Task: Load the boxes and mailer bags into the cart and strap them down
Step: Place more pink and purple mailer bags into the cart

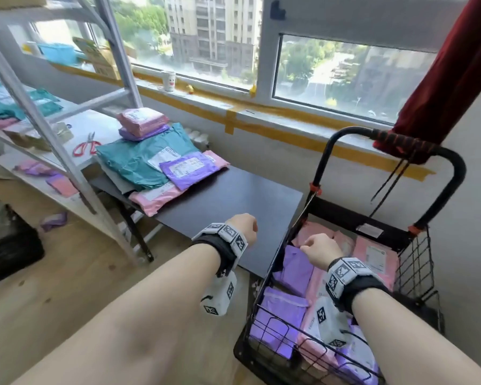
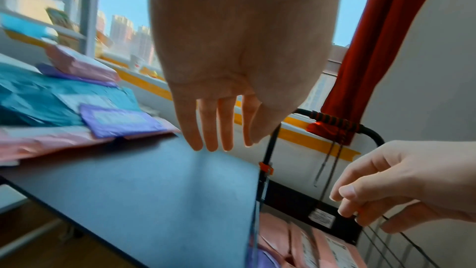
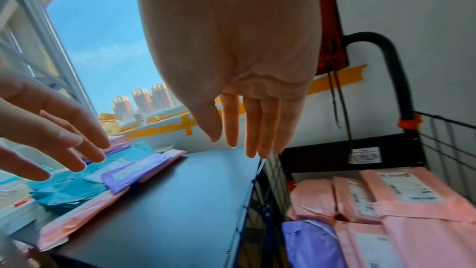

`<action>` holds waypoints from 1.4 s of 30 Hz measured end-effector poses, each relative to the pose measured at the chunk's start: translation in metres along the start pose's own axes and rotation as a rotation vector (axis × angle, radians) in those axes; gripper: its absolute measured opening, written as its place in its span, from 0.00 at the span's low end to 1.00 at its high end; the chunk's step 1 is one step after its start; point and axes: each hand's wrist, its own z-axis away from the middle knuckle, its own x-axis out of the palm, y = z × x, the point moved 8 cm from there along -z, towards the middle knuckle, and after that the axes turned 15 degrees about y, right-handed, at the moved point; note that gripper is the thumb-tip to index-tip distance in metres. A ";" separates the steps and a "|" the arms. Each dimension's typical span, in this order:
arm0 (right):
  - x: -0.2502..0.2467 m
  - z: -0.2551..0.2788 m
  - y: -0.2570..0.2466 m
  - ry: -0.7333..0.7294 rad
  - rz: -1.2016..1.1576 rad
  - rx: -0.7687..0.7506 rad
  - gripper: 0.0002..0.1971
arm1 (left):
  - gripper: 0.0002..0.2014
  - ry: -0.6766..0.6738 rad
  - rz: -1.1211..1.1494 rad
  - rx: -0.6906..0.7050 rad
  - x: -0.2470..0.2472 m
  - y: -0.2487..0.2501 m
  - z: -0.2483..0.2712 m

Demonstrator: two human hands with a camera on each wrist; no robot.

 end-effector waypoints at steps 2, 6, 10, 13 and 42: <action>0.011 0.002 -0.035 -0.007 0.000 -0.026 0.11 | 0.17 0.023 -0.020 -0.034 -0.024 -0.035 0.002; 0.044 -0.010 -0.105 -0.016 -0.026 -0.052 0.12 | 0.16 0.073 -0.039 -0.072 -0.066 -0.105 -0.008; 0.083 -0.026 -0.175 -0.023 -0.050 -0.044 0.12 | 0.15 0.056 -0.063 -0.113 -0.097 -0.183 -0.027; 0.110 -0.041 -0.219 -0.011 -0.068 -0.013 0.11 | 0.12 0.036 -0.092 -0.140 -0.112 -0.240 -0.047; 0.275 -0.257 -0.324 -0.091 -0.317 0.419 0.21 | 0.20 -0.139 0.046 -0.092 -0.055 -0.390 -0.364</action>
